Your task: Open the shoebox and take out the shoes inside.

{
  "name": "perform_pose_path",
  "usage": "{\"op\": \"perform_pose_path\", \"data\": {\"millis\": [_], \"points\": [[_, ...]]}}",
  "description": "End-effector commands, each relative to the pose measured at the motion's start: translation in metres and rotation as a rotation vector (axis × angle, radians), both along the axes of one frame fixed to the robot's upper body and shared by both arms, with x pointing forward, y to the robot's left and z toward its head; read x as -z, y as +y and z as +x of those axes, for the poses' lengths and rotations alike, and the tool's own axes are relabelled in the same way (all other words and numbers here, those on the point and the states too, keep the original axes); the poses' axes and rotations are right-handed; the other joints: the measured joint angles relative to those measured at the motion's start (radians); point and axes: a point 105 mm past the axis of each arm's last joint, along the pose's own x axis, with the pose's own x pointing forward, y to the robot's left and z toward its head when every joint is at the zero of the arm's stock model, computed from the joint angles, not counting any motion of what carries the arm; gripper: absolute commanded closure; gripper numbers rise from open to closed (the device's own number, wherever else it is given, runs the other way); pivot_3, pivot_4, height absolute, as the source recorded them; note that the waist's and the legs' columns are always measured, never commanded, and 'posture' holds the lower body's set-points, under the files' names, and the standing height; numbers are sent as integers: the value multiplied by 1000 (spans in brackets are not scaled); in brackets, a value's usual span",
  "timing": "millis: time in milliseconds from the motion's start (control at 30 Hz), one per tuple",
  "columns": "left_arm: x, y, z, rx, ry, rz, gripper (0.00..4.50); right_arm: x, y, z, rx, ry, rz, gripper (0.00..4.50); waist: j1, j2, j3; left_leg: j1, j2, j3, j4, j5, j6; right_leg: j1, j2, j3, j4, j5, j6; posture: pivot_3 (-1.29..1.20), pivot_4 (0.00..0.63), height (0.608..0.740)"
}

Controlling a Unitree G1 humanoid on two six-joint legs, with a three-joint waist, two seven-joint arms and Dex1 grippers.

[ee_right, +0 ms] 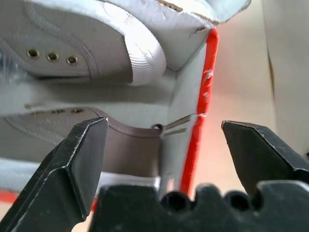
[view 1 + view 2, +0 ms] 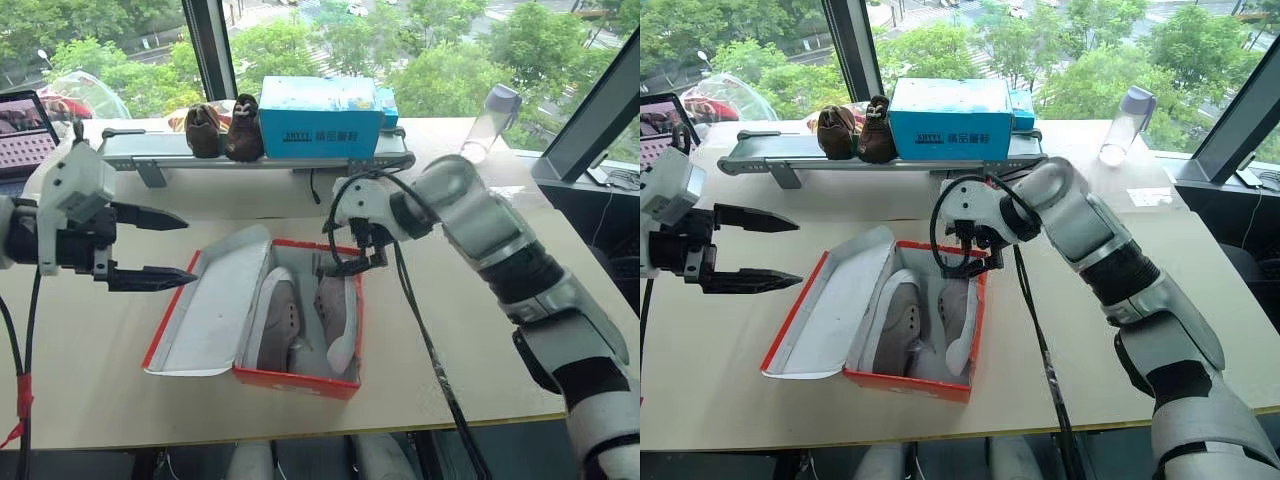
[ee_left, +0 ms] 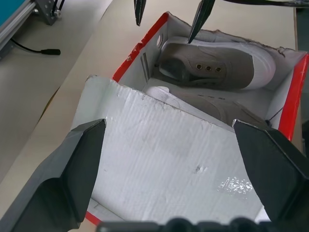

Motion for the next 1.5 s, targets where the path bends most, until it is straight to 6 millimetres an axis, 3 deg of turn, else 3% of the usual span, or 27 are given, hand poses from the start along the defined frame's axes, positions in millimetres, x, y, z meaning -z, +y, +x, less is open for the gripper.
{"op": "perform_pose_path", "data": {"millis": [33,167,300,400,800,1000,1500], "points": [[-8,-3,-4,1,-48,-5,0,-24,-5,-6,-251,-230,-156,75,0,0,0,0,0,0,0,0,0,0,0,0,0,0,0,0,150,740],[-7,-5,-6,-5,-50,-17,0,-33,0,-8,-329,-224,-163,75,0,0,0,0,0,0,0,0,0,0,0,0,0,0,0,0,150,740],[-6,-5,-8,-15,-49,-28,0,-45,8,-2,-226,-51,-2,75,-3,0,0,2,0,0,0,0,0,1,0,0,2,0,0,0,150,740],[-6,-5,-10,-19,-47,-29,0,-44,6,-3,-278,-95,7,75,2,0,0,2,0,-1,0,0,0,1,0,0,2,4,-6,0,150,740],[-10,-11,-8,-3,-59,-25,0,-7,11,-15,-620,-365,-218,75,-2,0,0,2,0,-1,0,0,0,1,0,0,2,3,-5,0,150,740],[-11,-12,-12,-11,-55,-24,0,22,-4,-1,-664,-422,-386,75,-1,0,0,3,0,-1,0,0,0,2,0,0,2,3,-5,0,150,740],[-12,-15,-17,-25,-52,-33,0,24,-11,9,-698,-453,-484,75,0,0,0,16,0,-1,-1,0,0,16,0,0,0,-1,0,0,150,740]]}}
